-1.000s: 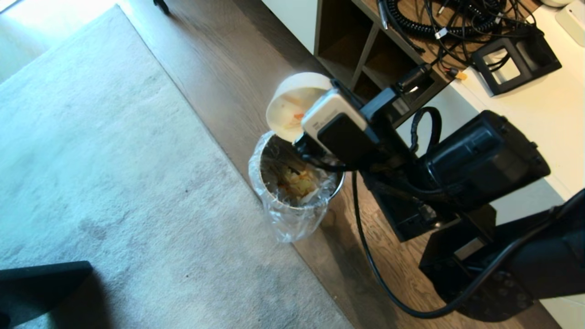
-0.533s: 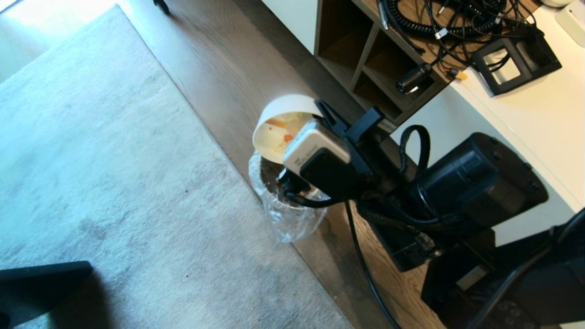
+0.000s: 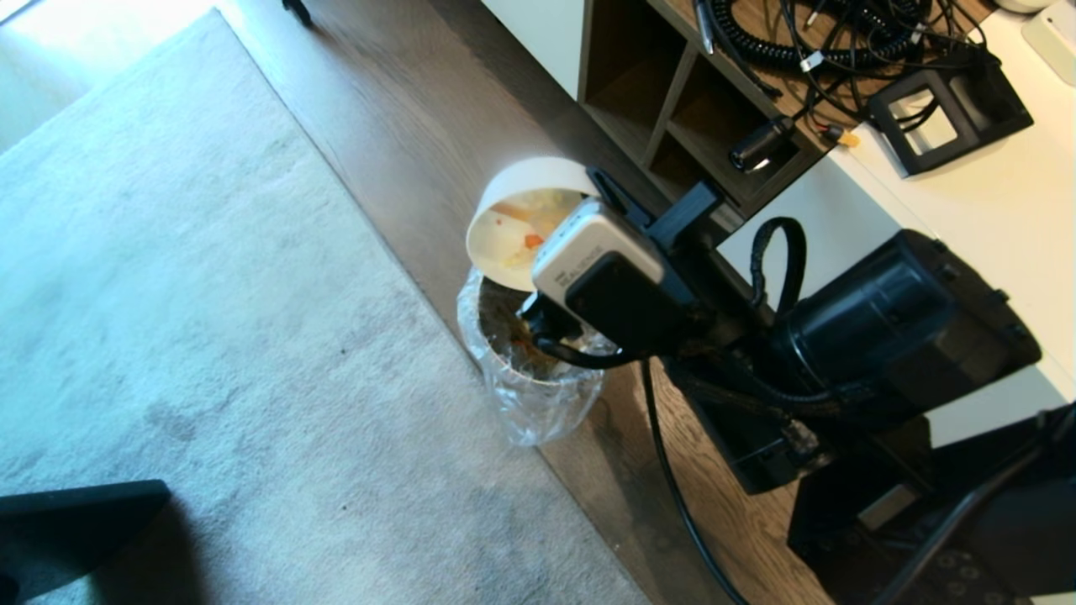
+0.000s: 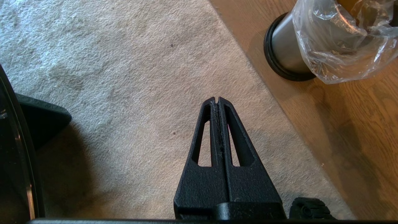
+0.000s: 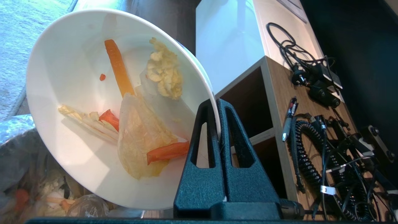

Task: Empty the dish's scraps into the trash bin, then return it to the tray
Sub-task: Pour the leftover food from the bowl into the trash can

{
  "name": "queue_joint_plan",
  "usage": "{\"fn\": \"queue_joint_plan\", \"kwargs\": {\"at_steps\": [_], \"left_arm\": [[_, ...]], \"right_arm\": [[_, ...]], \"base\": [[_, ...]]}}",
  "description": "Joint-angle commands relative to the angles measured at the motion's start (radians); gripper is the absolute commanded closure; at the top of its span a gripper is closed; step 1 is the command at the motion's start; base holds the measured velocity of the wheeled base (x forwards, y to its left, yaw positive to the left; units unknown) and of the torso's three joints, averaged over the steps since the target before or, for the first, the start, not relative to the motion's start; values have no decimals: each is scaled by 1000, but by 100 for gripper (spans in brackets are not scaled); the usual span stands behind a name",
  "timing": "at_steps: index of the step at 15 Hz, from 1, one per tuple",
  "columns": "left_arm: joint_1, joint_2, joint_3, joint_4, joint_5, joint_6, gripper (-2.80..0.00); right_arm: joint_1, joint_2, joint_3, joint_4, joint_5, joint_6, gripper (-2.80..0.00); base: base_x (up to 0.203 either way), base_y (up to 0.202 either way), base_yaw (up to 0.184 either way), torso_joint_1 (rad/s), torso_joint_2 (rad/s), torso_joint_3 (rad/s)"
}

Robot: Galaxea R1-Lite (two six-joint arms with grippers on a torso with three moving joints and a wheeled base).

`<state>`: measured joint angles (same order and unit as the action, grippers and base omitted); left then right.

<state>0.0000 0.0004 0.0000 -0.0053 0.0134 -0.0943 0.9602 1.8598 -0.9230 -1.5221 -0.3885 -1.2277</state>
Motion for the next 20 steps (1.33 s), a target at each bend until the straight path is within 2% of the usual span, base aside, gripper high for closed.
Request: {"fn": "queue_joint_plan", "kwargs": {"at_steps": [1, 3, 8, 11, 14, 17, 20], "left_arm": [[0, 0, 0, -1, 0, -1, 0], [0, 0, 0, -1, 0, -1, 0], [0, 0, 0, -1, 0, -1, 0], [0, 0, 0, -1, 0, -1, 0], [0, 0, 0, -1, 0, -1, 0], [0, 0, 0, -1, 0, -1, 0], [0, 0, 0, -1, 0, -1, 0]], "right_arm": [[0, -28, 0, -46, 3, -6, 0], [0, -42, -12, -46, 117, -3, 0], [0, -60, -17, -46, 213, 2, 0], [0, -62, -17, -46, 228, 0, 0], [-3, -63, -19, -46, 292, -7, 0], [-5, -74, -19, -46, 304, -12, 0], [-12, -79, -19, -46, 344, -43, 0]], "base": [[0, 0, 0, 0, 0, 0], [0, 0, 0, 0, 0, 0], [0, 0, 0, 0, 0, 0], [0, 0, 0, 0, 0, 0], [0, 0, 0, 0, 0, 0], [0, 0, 0, 0, 0, 0], [0, 0, 0, 0, 0, 0]]}}
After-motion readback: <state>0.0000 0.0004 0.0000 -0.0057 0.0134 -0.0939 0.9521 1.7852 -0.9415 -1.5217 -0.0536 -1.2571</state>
